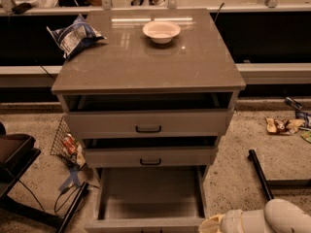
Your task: Close bottom drawer
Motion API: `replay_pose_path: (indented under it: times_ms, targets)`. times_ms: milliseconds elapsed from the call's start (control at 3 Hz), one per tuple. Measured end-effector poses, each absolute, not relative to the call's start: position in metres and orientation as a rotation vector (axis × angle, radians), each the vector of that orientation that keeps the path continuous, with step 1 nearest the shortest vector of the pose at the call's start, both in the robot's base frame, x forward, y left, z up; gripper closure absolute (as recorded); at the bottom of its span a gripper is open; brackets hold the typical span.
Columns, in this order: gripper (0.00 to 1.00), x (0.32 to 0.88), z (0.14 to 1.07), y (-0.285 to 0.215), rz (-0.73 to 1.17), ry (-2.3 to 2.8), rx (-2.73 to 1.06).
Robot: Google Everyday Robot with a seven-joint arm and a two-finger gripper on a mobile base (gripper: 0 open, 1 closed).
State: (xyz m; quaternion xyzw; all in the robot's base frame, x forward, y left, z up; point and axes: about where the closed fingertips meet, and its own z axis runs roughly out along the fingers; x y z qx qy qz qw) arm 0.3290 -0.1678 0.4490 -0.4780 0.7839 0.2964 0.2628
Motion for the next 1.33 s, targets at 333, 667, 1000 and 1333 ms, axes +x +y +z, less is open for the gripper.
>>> replay_pose_path:
  times_ms: [333, 667, 1000, 1333]
  targets:
    - [1.00, 0.323, 0.413, -0.154, 0.819, 2.150, -1.257]
    - [1.00, 0.316, 0.345, -0.144, 0.817, 2.213, -1.184]
    - [1.00, 0.315, 0.285, -0.145, 0.766, 2.288, -1.146]
    - [1.00, 0.338, 0.211, -0.148, 0.683, 2.336, -1.192]
